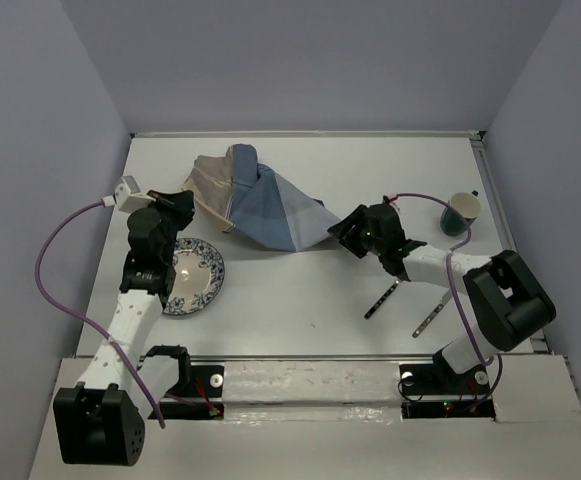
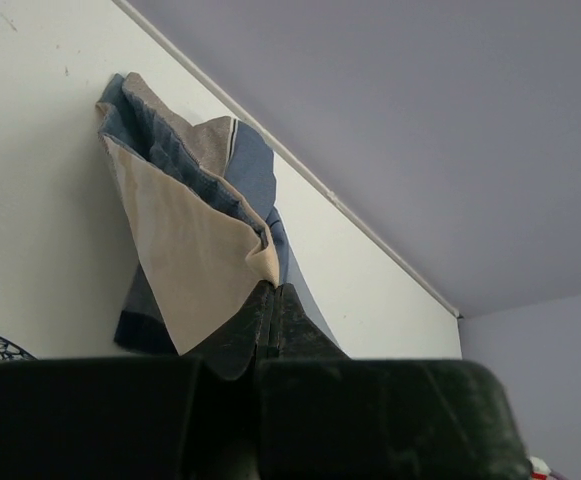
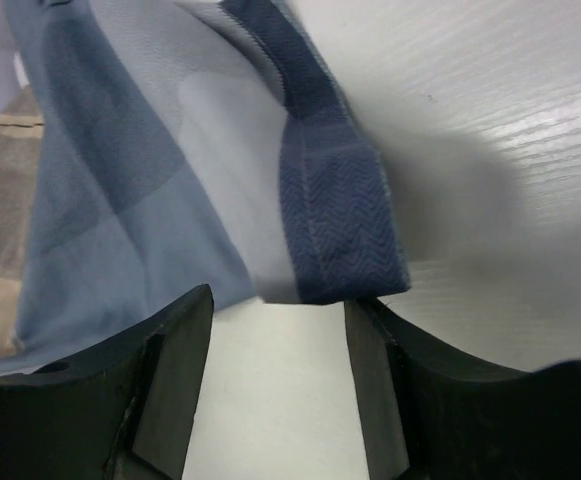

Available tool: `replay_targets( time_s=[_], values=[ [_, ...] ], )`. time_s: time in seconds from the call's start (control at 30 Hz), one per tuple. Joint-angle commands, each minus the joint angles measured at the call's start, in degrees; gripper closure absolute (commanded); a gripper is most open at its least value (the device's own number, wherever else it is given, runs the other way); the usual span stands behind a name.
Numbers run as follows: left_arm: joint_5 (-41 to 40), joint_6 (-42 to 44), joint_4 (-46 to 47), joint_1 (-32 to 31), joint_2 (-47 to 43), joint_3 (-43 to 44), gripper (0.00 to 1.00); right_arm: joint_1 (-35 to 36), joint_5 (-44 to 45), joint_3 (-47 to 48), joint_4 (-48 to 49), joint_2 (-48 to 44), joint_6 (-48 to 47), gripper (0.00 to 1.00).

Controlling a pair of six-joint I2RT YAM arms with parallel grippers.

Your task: Set the dinner table for one person

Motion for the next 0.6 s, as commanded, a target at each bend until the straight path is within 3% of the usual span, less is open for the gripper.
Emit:
replay_targets(
  time_s=[0.0, 0.27, 0.47, 0.57],
  values=[
    [0.0, 1.7, 2.0, -1.0, -0.1, 3.4, 1.0, 0.1, 3.3, 2.6, 3.1, 2.4, -0.6, 0.49],
    [-1.1, 2.9, 1.5, -1.8, -0.5, 3.6, 1.0, 0.1, 7.5, 0.6, 4.0, 0.8, 0.1, 0.55],
    [-2.8, 4.2, 0.3, -2.5, -1.4, 4.1, 1.0, 0.1, 10.3, 0.6, 4.4, 1.7, -0.2, 0.51],
    [-3.6, 4.9, -0.4, -2.7, -2.1, 4.4, 1.0, 0.1, 10.4, 1.2, 5.8, 2.3, -1.3, 0.61]
  ],
)
